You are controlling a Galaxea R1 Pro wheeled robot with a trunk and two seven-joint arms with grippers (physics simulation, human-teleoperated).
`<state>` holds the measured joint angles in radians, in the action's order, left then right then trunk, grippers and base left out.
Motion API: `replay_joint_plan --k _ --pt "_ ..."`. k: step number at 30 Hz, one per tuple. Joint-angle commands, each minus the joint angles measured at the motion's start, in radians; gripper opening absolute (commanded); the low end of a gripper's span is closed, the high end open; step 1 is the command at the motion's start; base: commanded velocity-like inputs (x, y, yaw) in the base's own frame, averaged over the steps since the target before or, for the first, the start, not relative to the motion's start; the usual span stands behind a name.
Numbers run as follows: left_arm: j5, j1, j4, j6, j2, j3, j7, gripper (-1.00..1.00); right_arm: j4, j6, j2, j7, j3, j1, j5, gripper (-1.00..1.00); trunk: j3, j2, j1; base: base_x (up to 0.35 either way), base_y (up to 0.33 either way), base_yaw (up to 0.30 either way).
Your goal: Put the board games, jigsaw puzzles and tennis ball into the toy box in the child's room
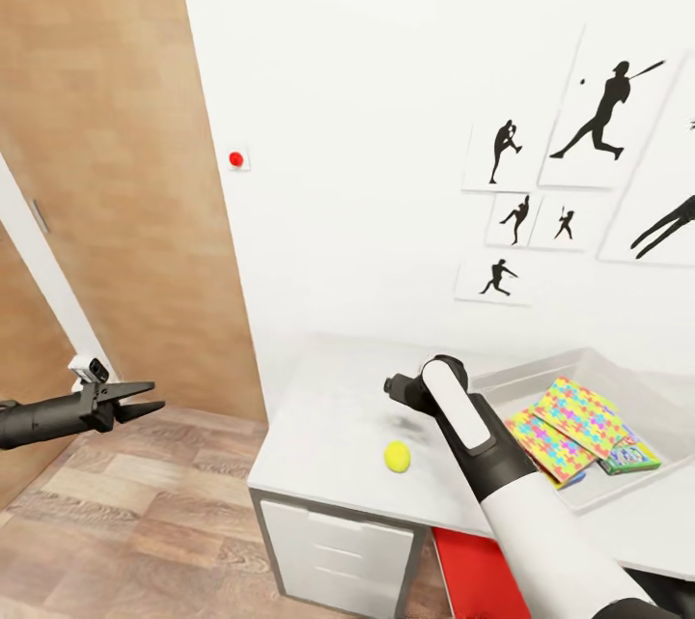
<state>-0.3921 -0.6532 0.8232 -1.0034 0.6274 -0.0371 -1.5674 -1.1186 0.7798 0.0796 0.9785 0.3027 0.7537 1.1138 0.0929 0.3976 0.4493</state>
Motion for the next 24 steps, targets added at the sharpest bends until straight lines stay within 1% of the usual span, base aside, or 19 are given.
replay_joint_plan --k 1,5,8,17,22,24 --pt "-0.001 0.000 0.001 -0.011 0.001 0.000 -0.003 1.00 0.000 0.003 0.000 0.009 0.001 0.001 0.008 1.00 0.002 0.002 0.001 0.000 0.000 -0.277" --pt "-0.001 0.000 0.001 -0.011 0.001 0.000 -0.003 1.00 0.000 0.003 0.000 0.009 0.002 0.001 0.007 1.00 0.002 0.002 0.001 0.000 0.000 -0.260" --pt "-0.001 0.000 0.001 -0.011 0.001 0.000 -0.003 1.00 -0.001 0.003 -0.001 0.008 0.002 0.001 0.006 1.00 0.002 0.002 0.001 0.000 0.000 -0.102" --pt "-0.001 0.000 0.001 -0.011 0.001 0.000 -0.003 1.00 0.002 0.004 0.002 0.008 0.001 -0.001 0.005 1.00 0.014 0.002 0.001 0.000 0.000 -0.015" --pt "-0.003 0.000 0.001 -0.011 0.002 0.000 -0.003 1.00 0.028 0.004 0.003 0.008 0.001 -0.001 0.004 1.00 0.022 0.002 0.001 0.000 0.000 0.000" --pt "-0.005 0.000 0.001 -0.011 0.006 0.000 -0.003 1.00 0.039 0.004 0.004 0.008 0.001 -0.001 0.003 1.00 0.025 0.002 0.001 0.000 0.000 0.000"
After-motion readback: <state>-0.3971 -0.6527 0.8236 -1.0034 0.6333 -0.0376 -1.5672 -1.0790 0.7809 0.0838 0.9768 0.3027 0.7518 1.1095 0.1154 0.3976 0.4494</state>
